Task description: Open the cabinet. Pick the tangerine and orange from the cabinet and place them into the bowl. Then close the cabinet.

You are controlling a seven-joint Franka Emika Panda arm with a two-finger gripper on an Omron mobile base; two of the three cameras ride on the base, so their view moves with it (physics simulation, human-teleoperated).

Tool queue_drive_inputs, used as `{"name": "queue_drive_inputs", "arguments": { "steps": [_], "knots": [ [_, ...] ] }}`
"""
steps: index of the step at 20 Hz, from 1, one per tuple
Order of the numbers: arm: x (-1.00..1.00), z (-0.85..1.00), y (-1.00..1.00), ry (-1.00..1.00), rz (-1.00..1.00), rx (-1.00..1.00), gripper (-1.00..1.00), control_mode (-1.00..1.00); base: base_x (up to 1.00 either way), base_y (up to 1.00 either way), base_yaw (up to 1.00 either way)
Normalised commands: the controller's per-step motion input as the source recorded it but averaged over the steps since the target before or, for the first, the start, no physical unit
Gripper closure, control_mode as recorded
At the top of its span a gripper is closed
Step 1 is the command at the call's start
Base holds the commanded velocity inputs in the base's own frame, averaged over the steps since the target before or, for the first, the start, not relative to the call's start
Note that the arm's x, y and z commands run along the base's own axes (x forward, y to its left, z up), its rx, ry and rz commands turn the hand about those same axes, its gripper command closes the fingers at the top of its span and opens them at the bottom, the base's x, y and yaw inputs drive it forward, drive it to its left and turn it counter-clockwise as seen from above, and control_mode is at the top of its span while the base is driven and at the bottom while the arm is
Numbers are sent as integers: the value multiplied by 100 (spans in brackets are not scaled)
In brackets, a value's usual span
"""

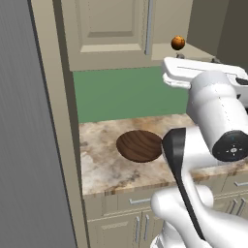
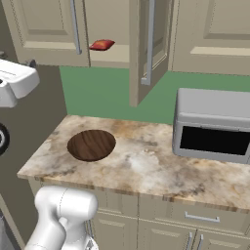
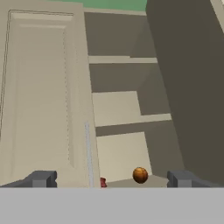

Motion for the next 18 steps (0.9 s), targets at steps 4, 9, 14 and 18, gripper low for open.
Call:
{"name": "queue_drive_inputs", "arguments": {
  "steps": [4, 9, 14, 18],
  "knots": [
    [64, 6, 0, 1, 8, 0, -100, -100, 0, 0, 0],
    [75, 8, 0, 13, 5, 0, -100, -100, 0, 0, 0],
    [82, 0, 0, 17, 4, 0, -100, -100, 0, 0, 0],
    [81, 0, 0, 15, 4, 0, -100, -100, 0, 0, 0]
  ]
}}
